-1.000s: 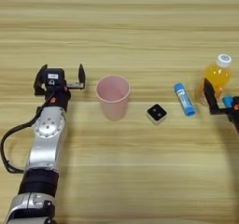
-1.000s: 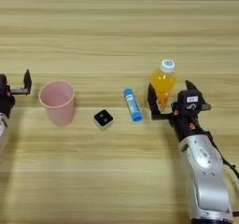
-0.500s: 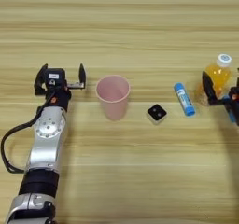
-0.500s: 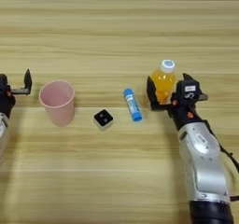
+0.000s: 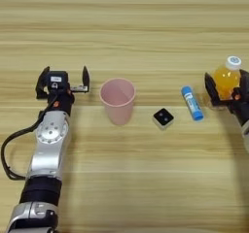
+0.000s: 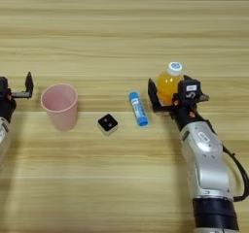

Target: Move the objects on the table

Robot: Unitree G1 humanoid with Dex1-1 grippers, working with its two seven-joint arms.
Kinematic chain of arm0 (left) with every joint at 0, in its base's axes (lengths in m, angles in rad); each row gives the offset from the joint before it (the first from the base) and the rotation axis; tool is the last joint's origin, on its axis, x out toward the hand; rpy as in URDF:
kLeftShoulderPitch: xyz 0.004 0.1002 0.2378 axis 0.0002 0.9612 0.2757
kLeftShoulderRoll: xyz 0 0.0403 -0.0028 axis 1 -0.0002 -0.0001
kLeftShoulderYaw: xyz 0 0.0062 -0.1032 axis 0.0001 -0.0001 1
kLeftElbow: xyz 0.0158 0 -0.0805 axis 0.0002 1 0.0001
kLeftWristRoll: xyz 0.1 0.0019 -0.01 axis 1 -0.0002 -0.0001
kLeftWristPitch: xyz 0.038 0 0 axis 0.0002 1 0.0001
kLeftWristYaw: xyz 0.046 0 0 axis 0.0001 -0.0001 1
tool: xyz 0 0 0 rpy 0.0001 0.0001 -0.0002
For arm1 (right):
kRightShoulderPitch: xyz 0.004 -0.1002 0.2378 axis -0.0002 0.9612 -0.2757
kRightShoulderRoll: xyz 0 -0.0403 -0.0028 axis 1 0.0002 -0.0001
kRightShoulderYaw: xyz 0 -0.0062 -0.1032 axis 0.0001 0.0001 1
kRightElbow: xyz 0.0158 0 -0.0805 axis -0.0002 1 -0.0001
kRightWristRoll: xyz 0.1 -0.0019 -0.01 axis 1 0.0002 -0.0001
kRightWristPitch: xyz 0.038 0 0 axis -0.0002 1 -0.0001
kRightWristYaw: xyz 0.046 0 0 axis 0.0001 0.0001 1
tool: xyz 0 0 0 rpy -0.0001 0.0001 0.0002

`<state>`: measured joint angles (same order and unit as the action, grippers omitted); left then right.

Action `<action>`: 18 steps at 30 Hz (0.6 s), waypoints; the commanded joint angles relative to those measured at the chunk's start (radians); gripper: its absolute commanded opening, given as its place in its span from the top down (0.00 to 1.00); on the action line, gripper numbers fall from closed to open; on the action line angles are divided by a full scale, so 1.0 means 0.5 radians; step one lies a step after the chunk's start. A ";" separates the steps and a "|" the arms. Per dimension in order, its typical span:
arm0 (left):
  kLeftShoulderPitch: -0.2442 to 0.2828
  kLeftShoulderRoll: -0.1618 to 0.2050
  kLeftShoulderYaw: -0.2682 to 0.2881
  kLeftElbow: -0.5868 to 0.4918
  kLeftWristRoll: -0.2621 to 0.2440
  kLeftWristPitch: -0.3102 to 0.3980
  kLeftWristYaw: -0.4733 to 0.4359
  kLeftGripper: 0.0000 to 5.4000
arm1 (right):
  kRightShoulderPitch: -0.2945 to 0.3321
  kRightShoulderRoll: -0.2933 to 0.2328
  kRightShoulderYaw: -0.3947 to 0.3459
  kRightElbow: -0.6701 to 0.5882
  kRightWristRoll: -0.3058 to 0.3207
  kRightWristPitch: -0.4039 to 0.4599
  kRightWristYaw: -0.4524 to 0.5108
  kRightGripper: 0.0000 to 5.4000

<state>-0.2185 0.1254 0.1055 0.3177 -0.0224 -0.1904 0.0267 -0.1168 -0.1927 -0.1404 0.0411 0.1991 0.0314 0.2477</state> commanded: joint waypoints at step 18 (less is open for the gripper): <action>0.008 -0.008 -0.005 -0.014 0.022 0.033 0.014 0.00 | -0.031 0.018 -0.009 0.019 0.026 -0.033 0.015 0.33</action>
<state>-0.2183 0.1254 0.1053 0.3177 -0.0224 -0.1904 0.0281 -0.1184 -0.1878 -0.1427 0.0543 0.1997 0.0273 0.2483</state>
